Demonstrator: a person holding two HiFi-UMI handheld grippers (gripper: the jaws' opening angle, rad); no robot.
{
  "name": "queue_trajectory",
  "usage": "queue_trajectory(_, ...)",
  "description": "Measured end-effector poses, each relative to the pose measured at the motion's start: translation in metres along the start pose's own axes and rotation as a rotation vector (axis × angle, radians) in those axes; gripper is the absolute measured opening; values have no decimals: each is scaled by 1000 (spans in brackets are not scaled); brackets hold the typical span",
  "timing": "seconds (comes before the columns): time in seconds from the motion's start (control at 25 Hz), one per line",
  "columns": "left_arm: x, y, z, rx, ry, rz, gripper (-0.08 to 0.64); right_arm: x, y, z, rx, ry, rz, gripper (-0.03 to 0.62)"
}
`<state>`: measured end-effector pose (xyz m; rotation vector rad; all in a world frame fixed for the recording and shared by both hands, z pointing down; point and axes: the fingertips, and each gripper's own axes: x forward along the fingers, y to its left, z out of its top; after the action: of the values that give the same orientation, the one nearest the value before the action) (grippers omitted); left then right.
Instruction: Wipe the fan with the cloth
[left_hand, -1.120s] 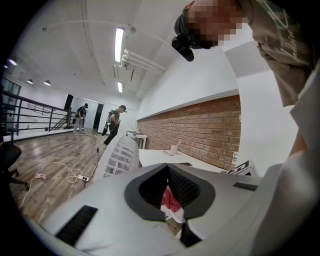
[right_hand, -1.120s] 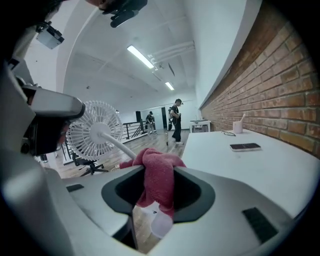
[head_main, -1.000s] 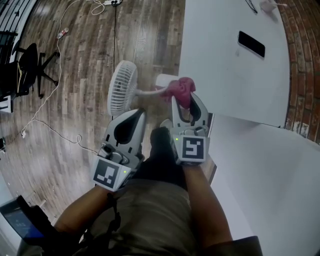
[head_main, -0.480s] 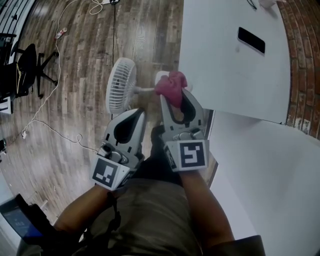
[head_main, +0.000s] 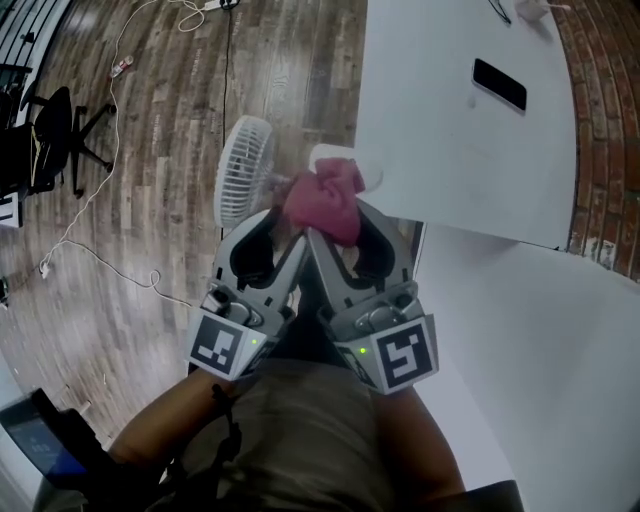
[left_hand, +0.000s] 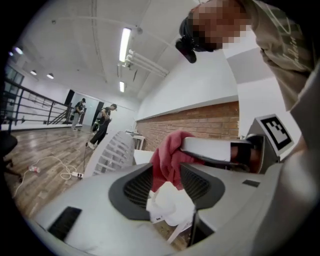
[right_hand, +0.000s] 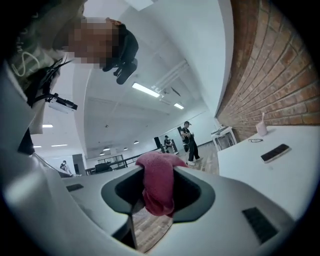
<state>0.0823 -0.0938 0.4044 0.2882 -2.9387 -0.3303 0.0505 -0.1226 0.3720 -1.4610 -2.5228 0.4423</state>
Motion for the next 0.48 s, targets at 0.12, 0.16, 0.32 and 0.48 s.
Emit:
queue_trajectory(0.12,3,-10,0,75,8,-22,235,-8,4,2,-61,38,52,173)
queue_trajectory(0.16,4,-12,1,83,8,-18,249,-11,5,2,-77,50,74,173)
queue_trajectory(0.32,9,-21,3,126,-3,-24,323,-24,17,1,-119,96,213,173)
queue_trajectory(0.48,10,-40,6,290,-19,-90,339,-37,32,-1,-185,169,390,173)
